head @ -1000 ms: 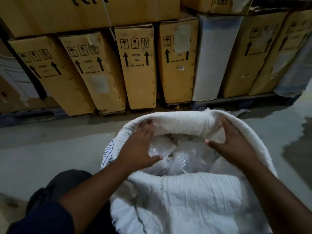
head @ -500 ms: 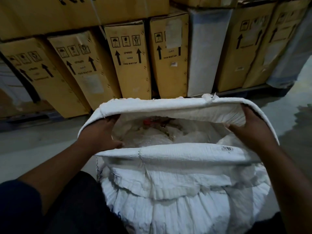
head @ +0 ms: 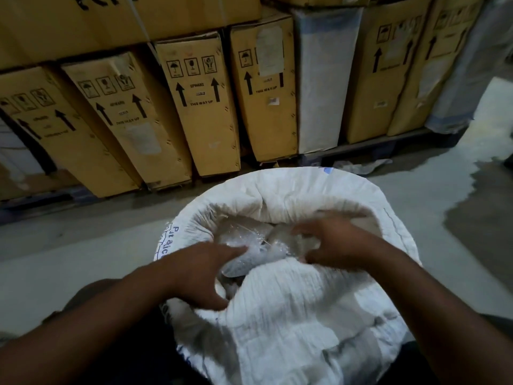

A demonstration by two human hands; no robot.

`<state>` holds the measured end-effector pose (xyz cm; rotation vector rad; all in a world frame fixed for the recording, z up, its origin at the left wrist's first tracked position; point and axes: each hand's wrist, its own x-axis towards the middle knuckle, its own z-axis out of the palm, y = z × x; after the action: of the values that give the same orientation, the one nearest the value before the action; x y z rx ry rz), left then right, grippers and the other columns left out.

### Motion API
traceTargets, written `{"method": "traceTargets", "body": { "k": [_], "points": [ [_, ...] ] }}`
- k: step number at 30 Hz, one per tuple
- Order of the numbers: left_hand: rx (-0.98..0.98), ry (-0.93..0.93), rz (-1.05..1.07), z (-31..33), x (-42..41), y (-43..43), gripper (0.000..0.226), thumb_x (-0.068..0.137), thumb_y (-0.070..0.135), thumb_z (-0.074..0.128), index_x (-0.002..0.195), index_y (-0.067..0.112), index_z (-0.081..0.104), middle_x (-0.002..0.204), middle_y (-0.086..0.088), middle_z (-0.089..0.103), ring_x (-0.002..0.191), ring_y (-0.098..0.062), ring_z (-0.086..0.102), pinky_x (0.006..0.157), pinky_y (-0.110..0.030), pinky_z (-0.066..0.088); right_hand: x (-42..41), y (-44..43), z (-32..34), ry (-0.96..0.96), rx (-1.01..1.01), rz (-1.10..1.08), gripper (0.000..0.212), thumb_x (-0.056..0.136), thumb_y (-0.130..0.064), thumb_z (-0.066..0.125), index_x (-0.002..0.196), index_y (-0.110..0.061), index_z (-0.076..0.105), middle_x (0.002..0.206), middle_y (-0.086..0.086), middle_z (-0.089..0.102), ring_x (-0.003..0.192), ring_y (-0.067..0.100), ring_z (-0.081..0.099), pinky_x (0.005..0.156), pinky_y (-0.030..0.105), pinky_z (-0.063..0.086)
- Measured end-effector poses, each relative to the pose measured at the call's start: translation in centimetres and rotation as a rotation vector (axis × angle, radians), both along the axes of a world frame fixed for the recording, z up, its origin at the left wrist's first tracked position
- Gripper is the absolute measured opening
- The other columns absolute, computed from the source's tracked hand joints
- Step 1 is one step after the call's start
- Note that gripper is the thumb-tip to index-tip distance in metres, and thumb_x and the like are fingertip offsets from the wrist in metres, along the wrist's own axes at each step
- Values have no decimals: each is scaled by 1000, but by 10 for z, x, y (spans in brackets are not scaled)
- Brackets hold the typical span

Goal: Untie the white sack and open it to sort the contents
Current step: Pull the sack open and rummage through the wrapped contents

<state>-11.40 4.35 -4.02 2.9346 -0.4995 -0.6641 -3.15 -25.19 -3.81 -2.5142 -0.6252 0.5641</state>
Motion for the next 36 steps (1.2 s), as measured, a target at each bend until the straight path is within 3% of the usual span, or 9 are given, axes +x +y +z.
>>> {"method": "traceTargets", "body": {
  "k": [7,10,12,14,19,22,26,30,36],
  "points": [
    [327,265,-187,-8,-64,-19,128,77,69,74,167,24,-5,176,3,-2,162,-14,-4,129,-52,-8,-27,-4,10,458,-443,213,43,79,-34,87,111,-9,73,82,3,72,68,20,67,69,34,60],
    [389,255,-266,-22,-96,-7,103,67,73,73,152,25,38,153,5,55,143,-17,53,114,-58,38,-35,-3,12,515,-535,280,39,85,-36,82,97,0,76,74,6,70,61,19,66,58,27,57],
    [384,277,-256,-25,-102,-8,84,76,61,70,146,24,43,148,0,59,138,-23,58,111,-56,44,-39,3,11,489,-567,283,33,86,-40,79,79,-8,75,62,0,71,53,15,65,55,26,56],
    [274,290,-199,-25,-92,-21,79,92,54,64,156,24,31,162,0,38,152,-23,37,125,-47,24,-37,7,9,402,-544,250,35,87,-41,76,73,-9,74,62,3,74,51,16,65,57,28,58],
    [-67,211,108,5,-38,-32,85,96,54,62,165,33,18,167,7,35,147,-11,43,117,-20,33,-13,10,-5,74,-182,22,22,93,-38,69,108,-22,73,91,0,75,71,13,68,58,23,51],
    [-427,161,319,-2,-4,-27,103,89,63,69,167,34,8,168,8,34,145,-8,46,116,-27,41,0,11,-15,24,90,-159,60,94,-38,70,149,-28,46,120,-2,68,100,11,64,85,31,51],
    [-1000,220,644,-10,36,-16,113,72,77,76,163,47,17,165,8,42,139,-10,53,116,-36,43,14,4,-25,-210,167,-302,92,89,-34,75,162,-26,20,166,5,30,151,22,32,119,33,26],
    [-1381,150,878,-17,67,-2,111,74,67,77,165,31,26,162,3,46,133,-12,58,115,-35,43,32,-11,-25,-351,180,-434,101,86,-34,76,164,-26,11,170,1,19,156,17,17,121,30,16],
    [-1461,44,927,-27,95,19,98,79,71,61,162,29,31,153,9,44,136,-9,47,125,-36,28,50,-25,-20,-314,209,-505,99,84,-29,78,162,-29,18,161,-12,35,147,7,29,114,20,22]
  ]
}}
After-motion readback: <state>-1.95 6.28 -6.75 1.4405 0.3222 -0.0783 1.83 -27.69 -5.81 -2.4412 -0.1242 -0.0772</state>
